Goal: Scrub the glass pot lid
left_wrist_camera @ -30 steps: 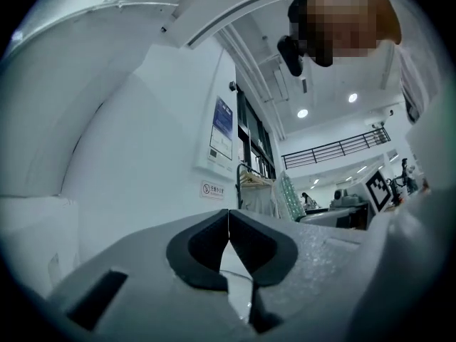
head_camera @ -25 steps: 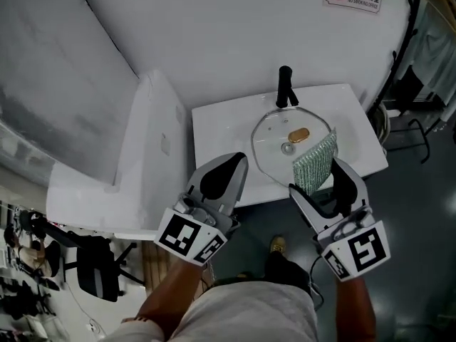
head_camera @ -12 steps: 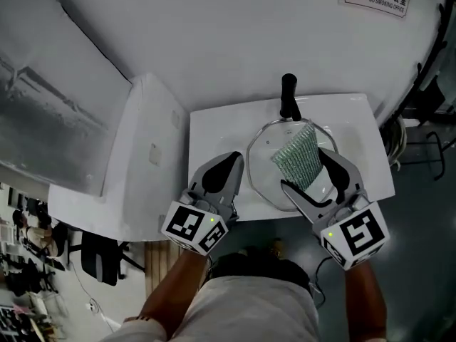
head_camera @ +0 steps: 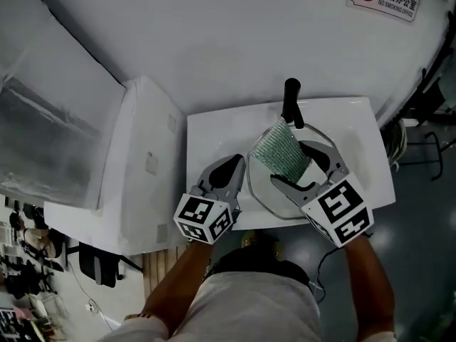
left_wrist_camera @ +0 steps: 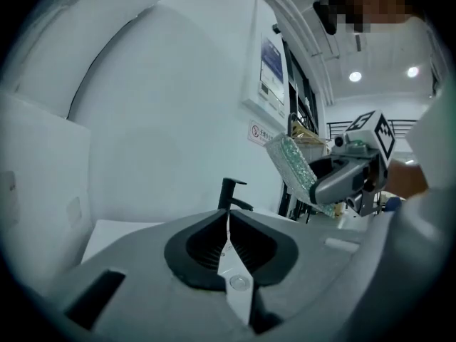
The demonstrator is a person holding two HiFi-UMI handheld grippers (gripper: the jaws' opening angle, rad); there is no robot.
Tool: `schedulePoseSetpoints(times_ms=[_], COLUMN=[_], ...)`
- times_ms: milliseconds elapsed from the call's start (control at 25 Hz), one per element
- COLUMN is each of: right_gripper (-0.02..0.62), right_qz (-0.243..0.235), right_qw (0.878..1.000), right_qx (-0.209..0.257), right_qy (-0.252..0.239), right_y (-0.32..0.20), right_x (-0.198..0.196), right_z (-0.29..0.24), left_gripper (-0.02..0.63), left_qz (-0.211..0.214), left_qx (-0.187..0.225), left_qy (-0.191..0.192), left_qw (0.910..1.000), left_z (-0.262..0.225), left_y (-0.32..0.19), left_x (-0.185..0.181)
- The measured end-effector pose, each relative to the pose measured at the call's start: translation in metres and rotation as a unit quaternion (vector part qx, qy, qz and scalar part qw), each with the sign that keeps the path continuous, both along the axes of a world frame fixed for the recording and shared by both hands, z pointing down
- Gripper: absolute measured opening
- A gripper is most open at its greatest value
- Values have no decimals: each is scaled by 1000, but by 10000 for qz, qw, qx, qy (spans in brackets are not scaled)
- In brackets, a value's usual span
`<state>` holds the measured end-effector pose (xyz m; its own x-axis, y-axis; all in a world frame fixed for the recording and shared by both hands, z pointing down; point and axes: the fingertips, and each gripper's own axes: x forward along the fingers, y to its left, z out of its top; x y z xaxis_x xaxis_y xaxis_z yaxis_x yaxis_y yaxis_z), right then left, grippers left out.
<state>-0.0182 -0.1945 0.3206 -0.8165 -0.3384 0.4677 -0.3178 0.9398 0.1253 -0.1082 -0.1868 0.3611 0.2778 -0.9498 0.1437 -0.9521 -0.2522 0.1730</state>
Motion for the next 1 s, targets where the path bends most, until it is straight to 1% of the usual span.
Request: schedulePoseSetpoints(times_ms=[200,320,440,480,560,720,880,1000], right_gripper=[339,339,339,339,339,339,339,339], right_qz=[-139,-180,-220,-232,-254,-291,-311,-302], right_qw=[9966,9904,9822,9791,9721,9552,9388,9241], right_qx=[-185,-393,-497,-530,-634,-859,-1017,-1188], right_qy=[786,1316,1801,1950,2245,2818,3275,3619], right_y=[-16,-23,-32,-34,-38,-44,-53,-60], right_x=[-24,-33,-41,-43,-46,-49,-49,-46], right_z=[24,43,61,67,78,100,116,127], left_gripper=[18,18,23,39,103,143,174,184], left_qz=[53,97,195,235,305,361,472,562], left_qx=[-391,-629,-892,-984,-1180,-1654,-2188,-2523], left_qy=[258,428,644,732,918,1279,1737,1929], left_qw=[9989,9971,9937,9922,9883,9772,9590,9466], left_z=[28,45,59,63,71,89,107,120], left_y=[-9,-11,-14,-15,-16,-19,-21,-22], left_x=[-14,-18,-19,-19,-18,-16,-10,-6])
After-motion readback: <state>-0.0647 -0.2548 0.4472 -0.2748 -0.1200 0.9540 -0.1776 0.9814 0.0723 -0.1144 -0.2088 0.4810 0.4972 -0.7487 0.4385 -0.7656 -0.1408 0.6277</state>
